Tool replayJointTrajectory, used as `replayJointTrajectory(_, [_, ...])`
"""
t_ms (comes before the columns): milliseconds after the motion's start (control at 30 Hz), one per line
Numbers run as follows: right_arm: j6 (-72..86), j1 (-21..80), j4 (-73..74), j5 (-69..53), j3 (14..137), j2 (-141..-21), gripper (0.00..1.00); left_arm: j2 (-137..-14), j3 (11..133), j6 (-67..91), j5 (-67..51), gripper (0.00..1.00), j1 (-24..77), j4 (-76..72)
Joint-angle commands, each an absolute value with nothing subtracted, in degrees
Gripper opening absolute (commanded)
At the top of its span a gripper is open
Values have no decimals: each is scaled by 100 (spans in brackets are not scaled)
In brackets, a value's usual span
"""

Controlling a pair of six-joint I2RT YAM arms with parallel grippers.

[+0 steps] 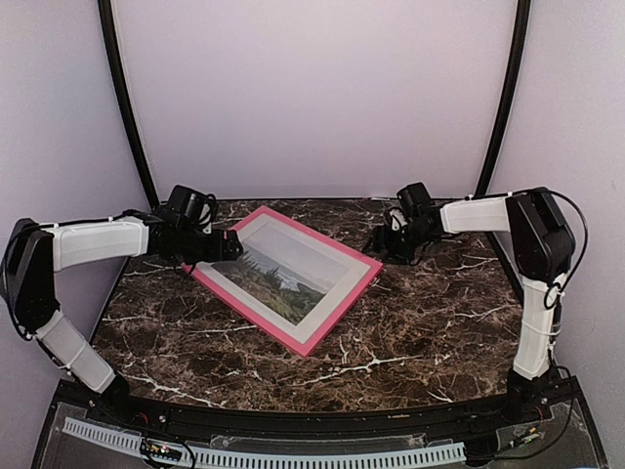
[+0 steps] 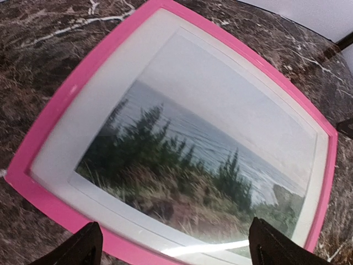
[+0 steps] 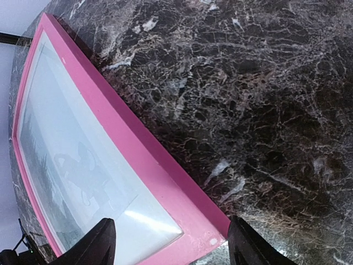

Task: Put the photo into the frame
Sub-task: Rotate the photo frame at the center of the board.

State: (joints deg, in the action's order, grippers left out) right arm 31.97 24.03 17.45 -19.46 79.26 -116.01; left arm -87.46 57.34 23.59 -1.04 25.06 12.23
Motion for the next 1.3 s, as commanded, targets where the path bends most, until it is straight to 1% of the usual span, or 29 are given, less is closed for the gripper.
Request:
replayJointTrajectory(0, [3191, 2426, 1573, -1809, 7622, -11183, 71, -9453, 6395, 1955, 509, 97, 2123, 1211])
replayJointTrajectory(200, [3456, 2592, 1270, -1884, 6759, -10579, 71, -10639, 7364, 1669, 382, 99, 1542, 1131])
replayJointTrajectory(333, [3575, 2969, 1209, -1801, 6529, -10390, 71, -11456, 8037, 1580, 222, 99, 1188, 1347])
replayJointTrajectory(400, [3653, 3134, 1153, -1773, 6444, -10336, 71, -11693, 8170, 1569, 69, 99, 1055, 1304])
replayJointTrajectory(500, [3746, 3332, 1092, -1758, 6366, -10347, 71, -11866, 8189, 1648, -312, 99, 905, 1231])
replayJointTrajectory(600, [3844, 3484, 1028, -1764, 6316, -10435, 71, -11882, 8148, 1675, -424, 99, 876, 1233])
replayJointTrajectory(733, [4040, 3549, 816, -1832, 6135, -10431, 71, -11821, 7997, 1835, -928, 96, 875, 1333])
replayJointTrajectory(800, [4124, 3546, 746, -1803, 6038, -10368, 71, -11700, 7725, 2007, -1234, 94, 871, 1197])
replayJointTrajectory(933, [4136, 3538, 878, -1588, 5922, -10192, 71, -11232, 6586, 2404, -1942, 88, 894, 650])
replayJointTrajectory(1067, [4024, 3481, 1131, -1265, 5869, -10025, 72, -10370, 5468, 2635, -2127, 84, 1156, 175])
replayJointTrajectory(1267, [3898, 3270, 1271, -929, 5661, -9885, 72, -9221, 3895, 3349, -2040, 83, 2261, -449])
